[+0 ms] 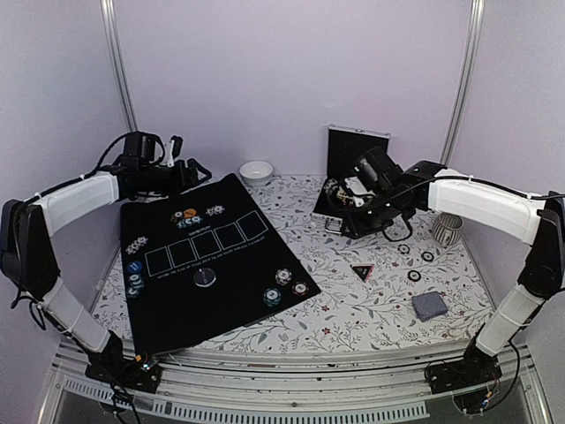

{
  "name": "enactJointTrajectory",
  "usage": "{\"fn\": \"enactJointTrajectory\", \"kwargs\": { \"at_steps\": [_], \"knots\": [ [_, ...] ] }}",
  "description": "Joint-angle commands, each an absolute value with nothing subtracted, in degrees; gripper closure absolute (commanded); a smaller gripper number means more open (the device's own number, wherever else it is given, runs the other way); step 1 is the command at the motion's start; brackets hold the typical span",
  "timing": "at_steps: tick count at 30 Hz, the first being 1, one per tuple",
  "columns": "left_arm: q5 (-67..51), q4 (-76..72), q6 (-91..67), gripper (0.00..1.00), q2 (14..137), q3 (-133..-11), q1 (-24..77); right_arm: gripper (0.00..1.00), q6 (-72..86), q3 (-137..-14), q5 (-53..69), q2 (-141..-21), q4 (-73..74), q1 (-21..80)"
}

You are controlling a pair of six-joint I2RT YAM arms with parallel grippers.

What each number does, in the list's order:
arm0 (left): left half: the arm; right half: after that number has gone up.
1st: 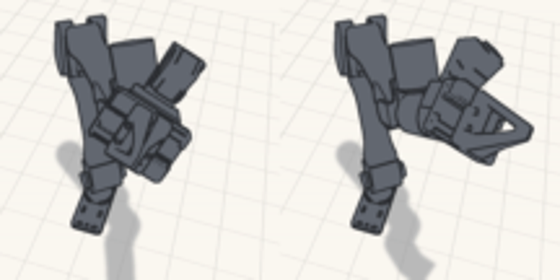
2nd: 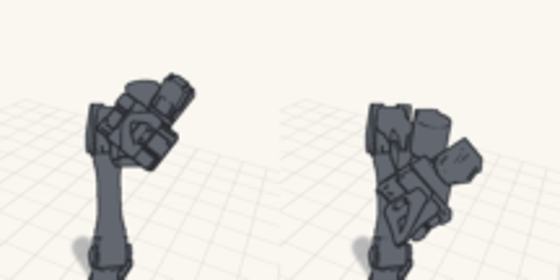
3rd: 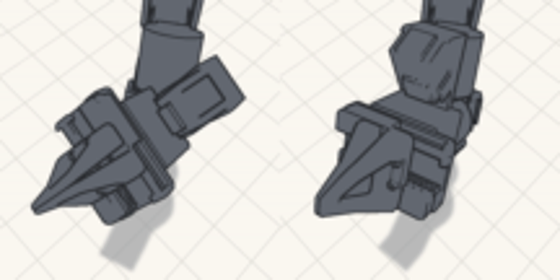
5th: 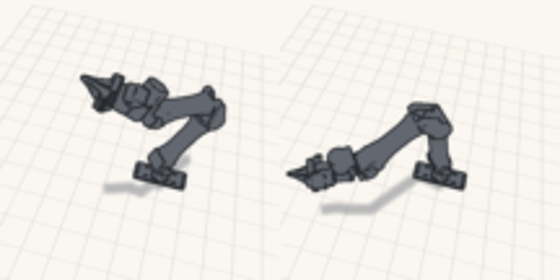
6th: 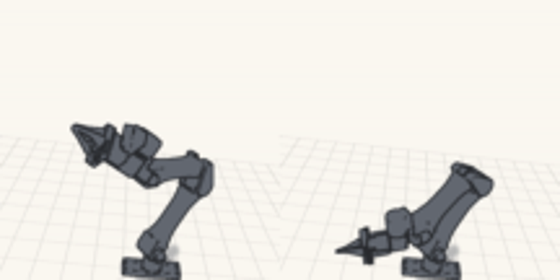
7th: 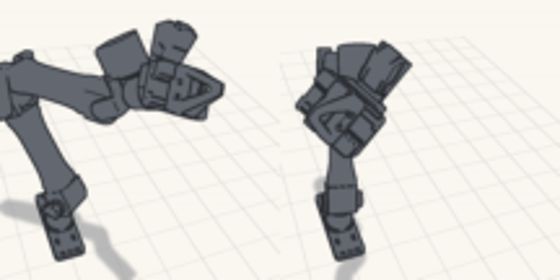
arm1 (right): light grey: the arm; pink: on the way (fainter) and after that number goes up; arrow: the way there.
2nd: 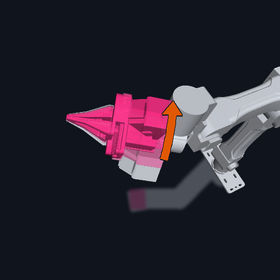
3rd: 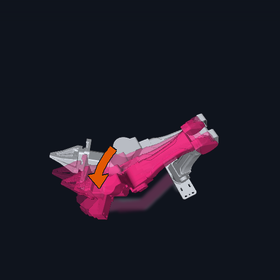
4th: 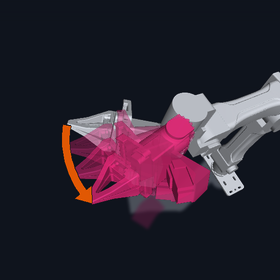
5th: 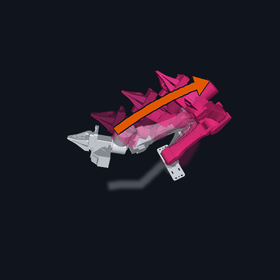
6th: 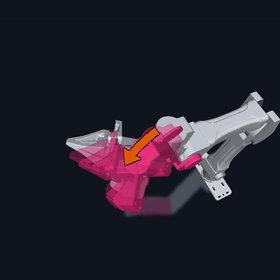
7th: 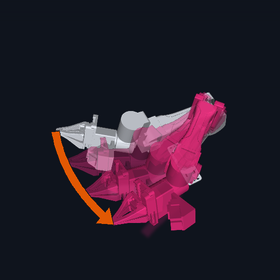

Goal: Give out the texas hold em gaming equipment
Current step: Pass from the right arm to the left

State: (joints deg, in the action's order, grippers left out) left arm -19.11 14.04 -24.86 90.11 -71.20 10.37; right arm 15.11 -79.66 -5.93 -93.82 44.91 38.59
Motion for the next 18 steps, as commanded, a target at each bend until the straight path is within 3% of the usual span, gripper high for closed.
{"fn": "enactJointTrajectory", "kwargs": {
  "at_steps": [1,6,13,18],
  "knots": [
    [-42.87,7.35,-28.44,0.25,88.66,-66.52,17.18,0.96,8.58,-86.41,-7.91,-96.05,38.58,50.08],
    [-55.52,1.09,-34.56,0.36,88.33,-60.21,23.24,0.96,0.41,-91.07,-10.70,-101.27,33.60,59.59],
    [-59.88,-1.38,-35.00,0.33,86.31,-56.17,28.57,0.96,-5.62,-94.79,-12.06,-106.22,29.24,65.09],
    [-59.30,1.40,-34.81,0.49,87.43,-54.56,29.10,0.96,-5.27,-96.78,-13.20,-107.97,27.90,66.27]
  ]
}}
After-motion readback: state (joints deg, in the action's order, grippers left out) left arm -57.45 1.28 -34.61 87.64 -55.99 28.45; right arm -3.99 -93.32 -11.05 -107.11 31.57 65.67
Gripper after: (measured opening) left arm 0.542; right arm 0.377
